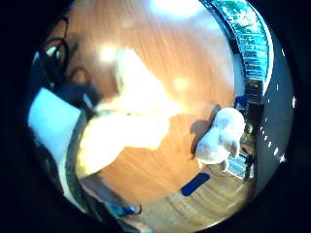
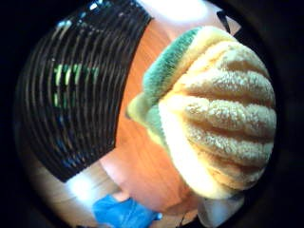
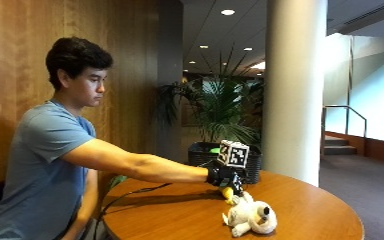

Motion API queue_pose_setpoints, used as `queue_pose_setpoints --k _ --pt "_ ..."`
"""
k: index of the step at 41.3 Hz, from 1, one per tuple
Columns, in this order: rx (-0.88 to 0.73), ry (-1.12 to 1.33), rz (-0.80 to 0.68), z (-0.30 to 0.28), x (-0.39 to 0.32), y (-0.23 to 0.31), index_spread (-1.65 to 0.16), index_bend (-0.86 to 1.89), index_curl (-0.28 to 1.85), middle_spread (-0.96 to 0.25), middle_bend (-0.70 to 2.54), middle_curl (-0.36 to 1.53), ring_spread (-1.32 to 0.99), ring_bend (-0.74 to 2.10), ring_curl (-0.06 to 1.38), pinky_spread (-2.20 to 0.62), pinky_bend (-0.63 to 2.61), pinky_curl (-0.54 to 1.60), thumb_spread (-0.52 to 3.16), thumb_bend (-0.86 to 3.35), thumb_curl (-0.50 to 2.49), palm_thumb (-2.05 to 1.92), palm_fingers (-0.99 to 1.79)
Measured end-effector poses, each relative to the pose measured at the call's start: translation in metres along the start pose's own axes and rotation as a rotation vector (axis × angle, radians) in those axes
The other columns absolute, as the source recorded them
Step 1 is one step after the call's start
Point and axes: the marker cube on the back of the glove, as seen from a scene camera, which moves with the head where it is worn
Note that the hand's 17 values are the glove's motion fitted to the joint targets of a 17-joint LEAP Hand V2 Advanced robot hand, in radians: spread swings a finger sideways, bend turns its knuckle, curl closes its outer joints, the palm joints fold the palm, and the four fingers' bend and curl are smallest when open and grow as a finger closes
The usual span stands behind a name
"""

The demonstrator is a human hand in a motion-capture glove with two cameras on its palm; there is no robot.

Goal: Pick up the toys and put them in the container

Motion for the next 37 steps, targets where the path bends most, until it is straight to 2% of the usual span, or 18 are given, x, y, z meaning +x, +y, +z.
queue_pose_setpoints --k 1,3,7,15,28,37 --pt "0.006 -0.003 0.01 0.0 0.0 0.001 -0.26 0.48 0.25 -0.22 0.85 0.5 -0.32 1.13 0.54 -0.22 0.74 0.19 0.96 0.22 0.57 0.78 1.11" --pt "0.01 -0.002 0.036 -0.002 0.001 0.004 -0.24 0.47 0.26 -0.23 0.83 0.51 -0.33 1.13 0.55 -0.28 0.81 0.22 0.91 0.24 0.59 0.81 1.15" --pt "0.014 -0.011 0.096 -0.008 -0.003 0.006 -0.23 0.46 0.29 -0.26 0.82 0.52 -0.34 1.16 0.56 -0.34 0.88 0.28 0.81 0.23 0.64 0.83 1.14" --pt "0.062 -0.005 0.123 -0.04 -0.002 0.021 -0.22 0.41 0.31 -0.3 0.8 0.54 -0.37 1.16 0.55 -0.41 0.94 0.34 0.67 0.22 0.71 0.84 1.1" --pt "0.257 0.015 0.175 -0.145 -0.008 0.051 -0.27 0.18 0.3 -0.38 0.72 0.56 -0.41 1.17 0.54 -0.43 1.02 0.4 0.63 0.18 0.79 0.79 1.01" --pt "0.34 0.036 0.124 -0.213 -0.034 0.073 -0.29 0.15 0.3 -0.41 0.69 0.59 -0.42 1.16 0.53 -0.43 1.01 0.41 0.64 0.17 0.85 0.78 1.01"
